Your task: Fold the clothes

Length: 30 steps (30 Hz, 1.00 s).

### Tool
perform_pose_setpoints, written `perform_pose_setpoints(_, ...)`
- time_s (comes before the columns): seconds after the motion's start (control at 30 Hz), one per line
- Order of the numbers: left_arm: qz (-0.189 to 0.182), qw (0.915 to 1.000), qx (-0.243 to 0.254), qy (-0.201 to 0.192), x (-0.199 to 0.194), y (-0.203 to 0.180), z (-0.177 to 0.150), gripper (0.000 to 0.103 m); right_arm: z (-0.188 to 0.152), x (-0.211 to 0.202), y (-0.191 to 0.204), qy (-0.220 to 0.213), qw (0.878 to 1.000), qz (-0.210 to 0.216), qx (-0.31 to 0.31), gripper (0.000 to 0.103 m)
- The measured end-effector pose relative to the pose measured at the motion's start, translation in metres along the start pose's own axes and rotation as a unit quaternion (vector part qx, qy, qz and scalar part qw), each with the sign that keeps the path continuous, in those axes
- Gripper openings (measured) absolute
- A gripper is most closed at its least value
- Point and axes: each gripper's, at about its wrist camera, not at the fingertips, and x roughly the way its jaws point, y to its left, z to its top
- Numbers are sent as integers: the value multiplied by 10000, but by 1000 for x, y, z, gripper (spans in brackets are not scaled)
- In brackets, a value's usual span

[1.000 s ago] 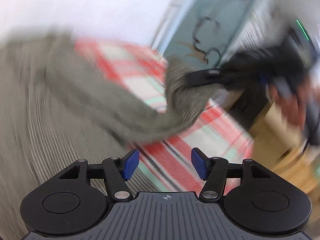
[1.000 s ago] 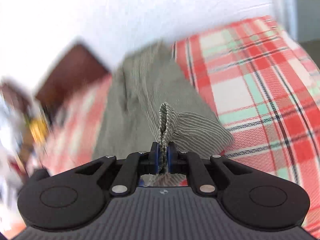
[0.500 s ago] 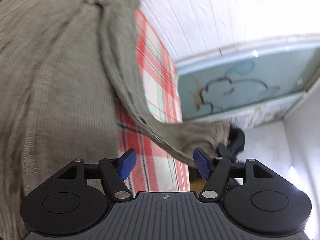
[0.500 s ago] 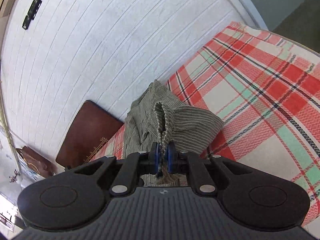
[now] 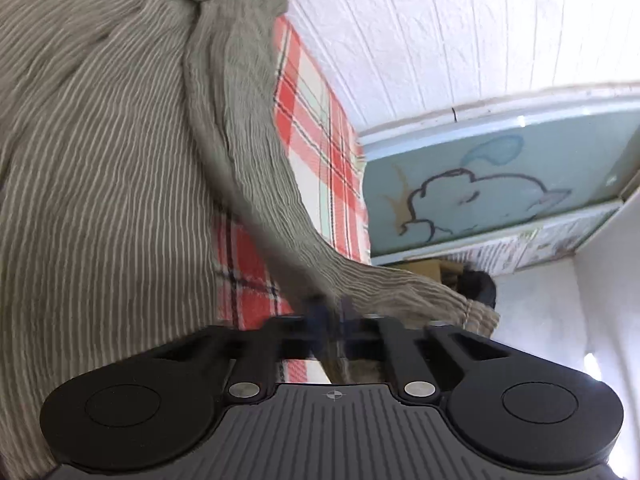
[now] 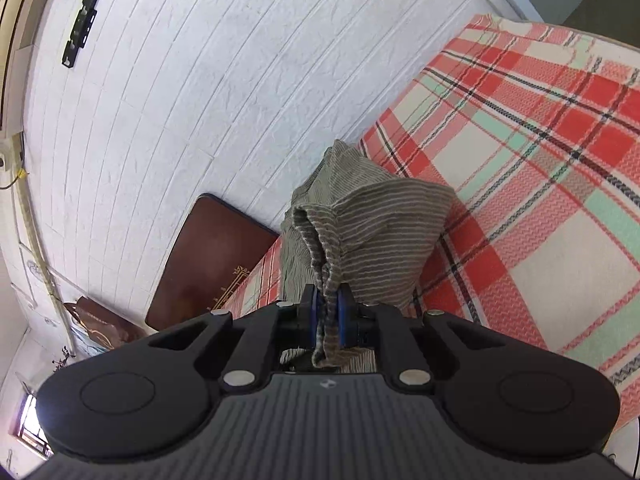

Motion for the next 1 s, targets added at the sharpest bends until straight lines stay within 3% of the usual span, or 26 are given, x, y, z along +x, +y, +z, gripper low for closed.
perform_pose_setpoints(0.2,249,9940,913,-557,-56,-30,25,12,-20,16,11,471,9971,603,-1,12)
perform_pose_setpoints(0.33,382,9846,1389,-987,-99,-49,31,11,-25,35,30,767,9892,1241,-109,12)
perform_pose_setpoints(0.4,476,9799,1566,-1144,-115,-53,30,11,-27,42,39,870,9866,1357,-242,12)
perform_pose_setpoints(0.67,745,9803,1465,-1093,-131,-28,9,14,-38,49,37,1468,9801,1209,-560,12)
perform_pose_setpoints(0.97,1846,9721,1312,-605,-111,23,3,23,-72,71,5,2428,9673,70,-728,13)
perform_pose_setpoints(1.0,1921,9703,1353,-571,-112,25,2,23,-74,71,2,2518,9653,7,-696,21)
